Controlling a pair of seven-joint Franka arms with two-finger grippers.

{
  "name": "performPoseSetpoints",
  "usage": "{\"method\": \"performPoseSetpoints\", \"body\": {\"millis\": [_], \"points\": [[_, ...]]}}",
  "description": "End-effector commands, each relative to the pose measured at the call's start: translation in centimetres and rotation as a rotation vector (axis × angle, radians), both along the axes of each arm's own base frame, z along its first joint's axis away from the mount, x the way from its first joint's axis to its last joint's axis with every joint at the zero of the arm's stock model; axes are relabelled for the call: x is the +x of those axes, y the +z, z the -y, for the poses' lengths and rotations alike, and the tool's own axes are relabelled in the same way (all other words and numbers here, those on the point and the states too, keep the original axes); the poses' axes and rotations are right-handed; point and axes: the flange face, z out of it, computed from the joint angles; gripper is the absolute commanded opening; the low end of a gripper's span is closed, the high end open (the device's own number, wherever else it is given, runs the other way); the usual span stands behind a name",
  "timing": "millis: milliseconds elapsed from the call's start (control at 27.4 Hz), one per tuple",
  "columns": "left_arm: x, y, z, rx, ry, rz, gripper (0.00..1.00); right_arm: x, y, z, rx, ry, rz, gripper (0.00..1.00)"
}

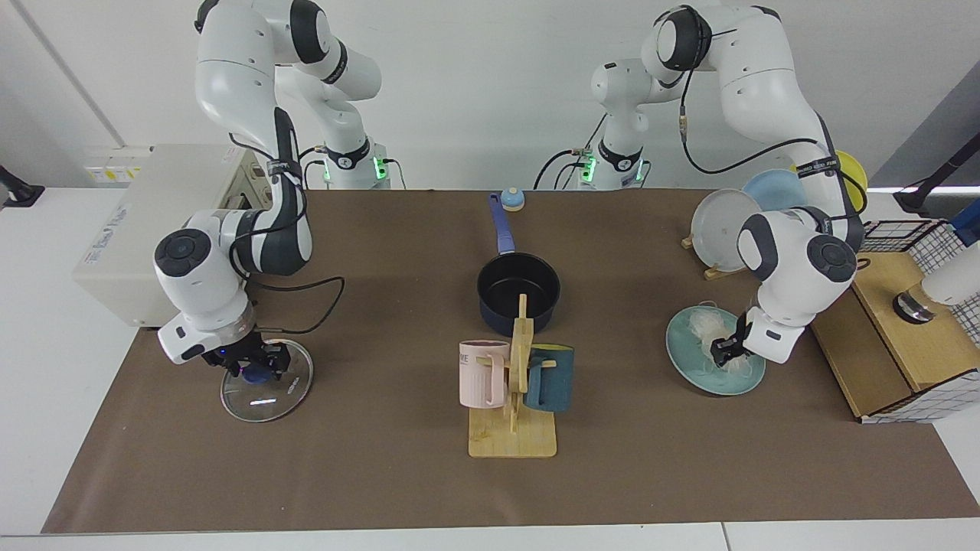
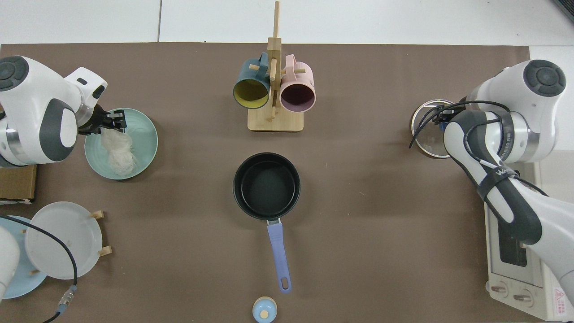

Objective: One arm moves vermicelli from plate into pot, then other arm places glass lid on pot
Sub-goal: 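Grasp the vermicelli with the left gripper and lift it, then carry the vermicelli over the pot and release it with the left gripper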

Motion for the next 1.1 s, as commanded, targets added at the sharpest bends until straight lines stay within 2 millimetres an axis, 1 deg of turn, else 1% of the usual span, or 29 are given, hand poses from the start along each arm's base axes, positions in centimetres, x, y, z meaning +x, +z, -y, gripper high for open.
{"method": "performPoseSetpoints", "body": {"millis": [0,73,146,219,292,402,475,548,584,621,731,767,840,986,1059], "points": [[0.6,3.8,1.0,0.014,0.004,-0.012,0.0,-0.6,0.0,0.6,-0.002,0.033,-0.017,0.34],[0.8,5.6,1.9,0.007,0.0,-0.019,0.0,-0.6,0.0,0.5,-0.001,0.034,-0.016,0.15],[0.7,6.8,3.1,-0.002,-0.003,-0.033,0.0,-0.6,0.0,0.4,-0.001,0.034,-0.016,0.01],[0.3,8.7,4.2,-0.008,0.024,-0.025,0.0,-0.5,0.4,0.4,-0.003,0.035,-0.01,0.0],[-0.1,10.7,5.6,-0.018,0.054,0.001,0.0,-0.4,0.7,0.4,-0.004,0.038,-0.003,0.0],[-0.8,13.0,9.1,-0.044,0.089,0.028,0.0,-0.2,1.5,0.1,-0.003,0.039,0.01,0.0],[-1.4,13.9,10.9,-0.054,0.12,0.029,0.0,-0.2,2.3,-0.3,-0.002,0.04,0.022,0.0],[-2.2,14.9,13.7,-0.068,0.138,0.023,0.0,-0.1,2.9,-0.7,-0.001,0.045,0.032,0.0],[-2.6,15.3,15.2,-0.077,0.147,0.022,0.0,-0.2,3.3,-0.6,-0.002,0.042,0.038,0.0],[-3.0,15.4,16.6,-0.086,0.159,0.02,0.0,-0.2,3.5,-0.6,-0.001,0.043,0.039,0.0],[-4.4,15.8,21.7,-0.117,0.203,0.01,0.0,-0.6,5.0,-0.6,-0.002,0.044,0.039,0.0],[-4.9,15.8,23.1,-0.123,0.204,0.005,0.0,-0.7,5.5,-0.7,-0.001,0.045,0.032,0.0],[-5.7,16.0,25.3,-0.139,0.2,0.001,0.0,-1.2,6.9,-0.8,0.012,0.038,0.03,0.0],[-7.6,15.6,29.5,-0.163,0.177,-0.012,0.0,-2.3,9.9,-0.8,0.051,0.02,0.021,0.0],[-8.4,14.9,30.9,-0.168,0.163,-0.015,0.0,-2.8,11.2,-0.9,0.05,0.024,0.018,0.0]]}}
